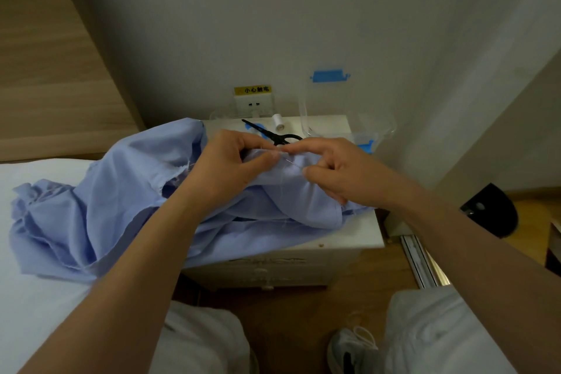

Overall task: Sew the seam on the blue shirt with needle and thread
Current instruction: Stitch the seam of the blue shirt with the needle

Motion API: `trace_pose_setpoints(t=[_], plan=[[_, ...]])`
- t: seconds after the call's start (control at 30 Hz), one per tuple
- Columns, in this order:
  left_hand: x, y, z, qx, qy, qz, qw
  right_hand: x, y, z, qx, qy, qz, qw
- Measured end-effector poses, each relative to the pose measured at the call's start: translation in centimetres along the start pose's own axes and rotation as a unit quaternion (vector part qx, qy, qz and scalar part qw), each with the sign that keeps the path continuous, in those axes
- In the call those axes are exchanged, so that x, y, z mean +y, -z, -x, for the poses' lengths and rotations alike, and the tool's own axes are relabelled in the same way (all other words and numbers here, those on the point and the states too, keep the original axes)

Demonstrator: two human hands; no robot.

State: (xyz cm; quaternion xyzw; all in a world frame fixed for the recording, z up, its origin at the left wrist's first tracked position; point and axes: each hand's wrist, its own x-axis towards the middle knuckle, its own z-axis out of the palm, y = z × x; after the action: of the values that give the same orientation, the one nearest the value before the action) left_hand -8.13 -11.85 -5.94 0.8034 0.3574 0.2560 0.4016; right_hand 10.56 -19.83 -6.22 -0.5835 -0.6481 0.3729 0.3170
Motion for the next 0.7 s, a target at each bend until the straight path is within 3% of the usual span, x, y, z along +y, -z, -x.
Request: trace_pose_setpoints(t=[0.47,0.7], plan=[[-0.6,-0.2,-0.4,0.056,0.005,-0.04,0.998,0.0,-0.6,-0.3,0.049,-0.003,-0.016,0.999],[-0.2,0.4,-0.1,-0.005,0.037,0.034,0.999,-0.2,0.4,-0.1,0.03,0.007,-0.067,0.997]])
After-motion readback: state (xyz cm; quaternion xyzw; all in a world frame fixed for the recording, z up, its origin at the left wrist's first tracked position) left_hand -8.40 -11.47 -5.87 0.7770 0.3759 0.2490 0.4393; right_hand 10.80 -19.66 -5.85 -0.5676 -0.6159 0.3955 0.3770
